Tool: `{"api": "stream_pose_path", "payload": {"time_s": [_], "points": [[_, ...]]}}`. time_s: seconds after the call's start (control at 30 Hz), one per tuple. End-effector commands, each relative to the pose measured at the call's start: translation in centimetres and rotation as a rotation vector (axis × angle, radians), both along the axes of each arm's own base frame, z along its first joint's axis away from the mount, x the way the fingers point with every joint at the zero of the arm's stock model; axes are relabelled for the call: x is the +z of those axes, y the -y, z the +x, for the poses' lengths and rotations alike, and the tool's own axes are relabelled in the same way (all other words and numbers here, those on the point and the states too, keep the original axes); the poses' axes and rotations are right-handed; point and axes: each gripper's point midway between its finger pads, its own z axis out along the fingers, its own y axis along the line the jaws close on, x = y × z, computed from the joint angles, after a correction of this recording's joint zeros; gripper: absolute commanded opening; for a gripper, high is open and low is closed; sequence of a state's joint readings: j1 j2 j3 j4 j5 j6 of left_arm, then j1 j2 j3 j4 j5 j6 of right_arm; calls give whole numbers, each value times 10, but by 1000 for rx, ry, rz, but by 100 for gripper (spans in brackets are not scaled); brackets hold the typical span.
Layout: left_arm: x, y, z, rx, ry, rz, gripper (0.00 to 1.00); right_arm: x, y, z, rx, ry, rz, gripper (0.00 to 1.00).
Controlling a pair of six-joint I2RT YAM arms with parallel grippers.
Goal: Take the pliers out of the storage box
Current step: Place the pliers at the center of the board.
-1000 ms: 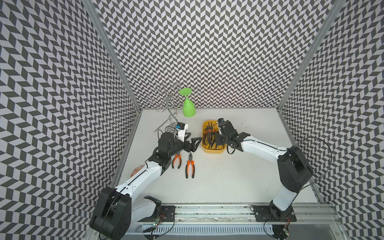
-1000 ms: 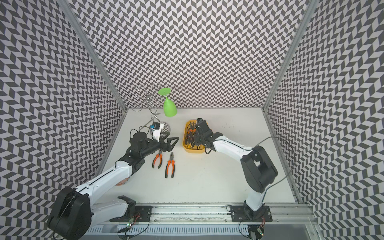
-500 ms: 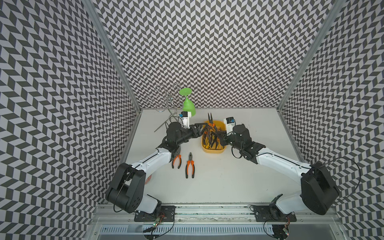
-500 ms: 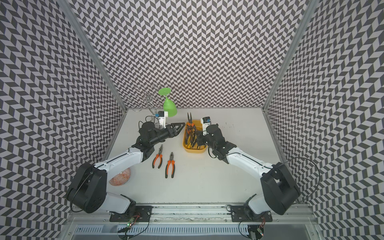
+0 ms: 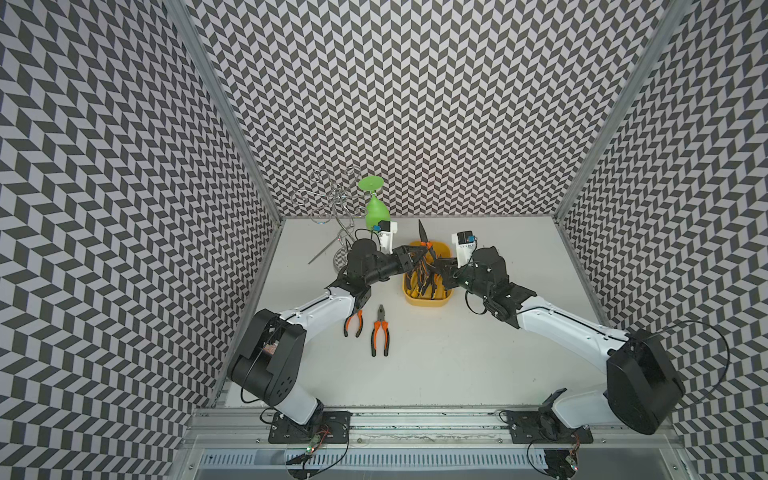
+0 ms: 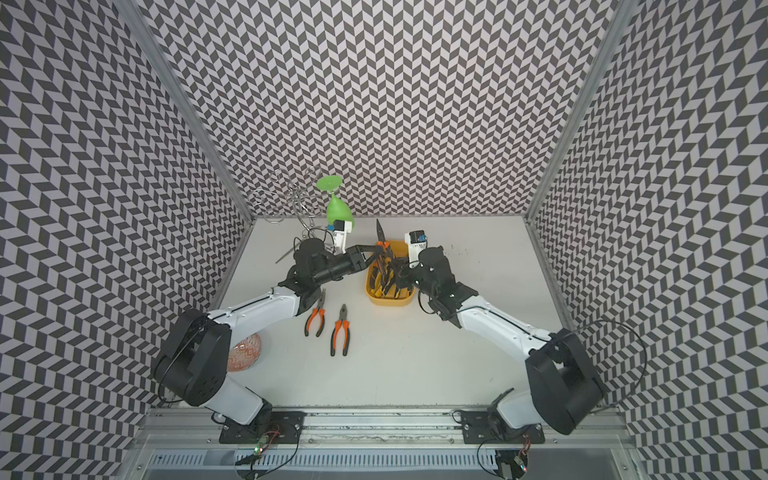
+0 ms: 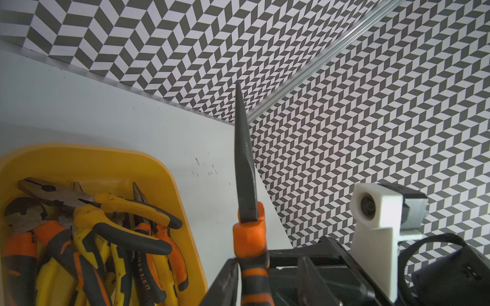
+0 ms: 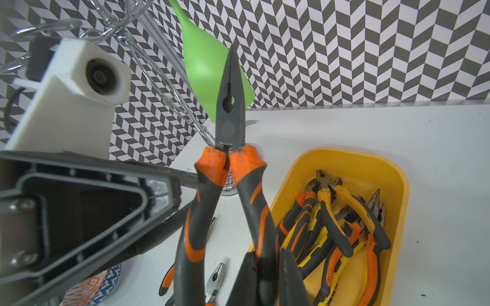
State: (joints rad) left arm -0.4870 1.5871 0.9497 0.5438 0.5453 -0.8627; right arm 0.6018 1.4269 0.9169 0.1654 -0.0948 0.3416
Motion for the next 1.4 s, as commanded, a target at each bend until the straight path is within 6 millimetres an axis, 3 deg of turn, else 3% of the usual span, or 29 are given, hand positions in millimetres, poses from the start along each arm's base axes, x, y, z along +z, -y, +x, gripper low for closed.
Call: {"api": "stream_pose_path", "payload": {"time_s": [0.0, 0.13, 0.43, 0.53, 0.6, 0.7, 0.77, 0.87, 1.13, 1.37], "points": [[15, 11, 1, -29, 38, -17, 46, 44, -8, -7, 61, 136, 70, 0], [15, 16, 8, -32, 36, -14, 48, 47, -8, -10, 74, 154, 68, 0], [13, 22, 6, -62, 25, 0, 9, 47, -2, -8, 45, 163, 31, 0], [9, 20, 0, -72, 28, 21, 2, 48, 4, -10, 33, 182, 7, 18], [5, 18, -7, -84, 29, 37, 0, 47, 8, -15, 40, 206, -27, 46], [-6, 12, -24, -109, 13, 61, 0, 46, 10, -29, 106, 240, -108, 78], [-18, 6, -38, -125, -15, 84, 0, 45, 11, -42, 160, 256, -146, 90], [-37, -4, -66, -161, -49, 105, 0, 40, 9, -68, 283, 290, -187, 98], [-103, -27, -125, -210, -197, 193, 1, 36, 0, -137, 549, 376, -160, 99], [-150, -27, -146, -236, -389, 207, 1, 24, -5, -147, 625, 372, -203, 99]]}}
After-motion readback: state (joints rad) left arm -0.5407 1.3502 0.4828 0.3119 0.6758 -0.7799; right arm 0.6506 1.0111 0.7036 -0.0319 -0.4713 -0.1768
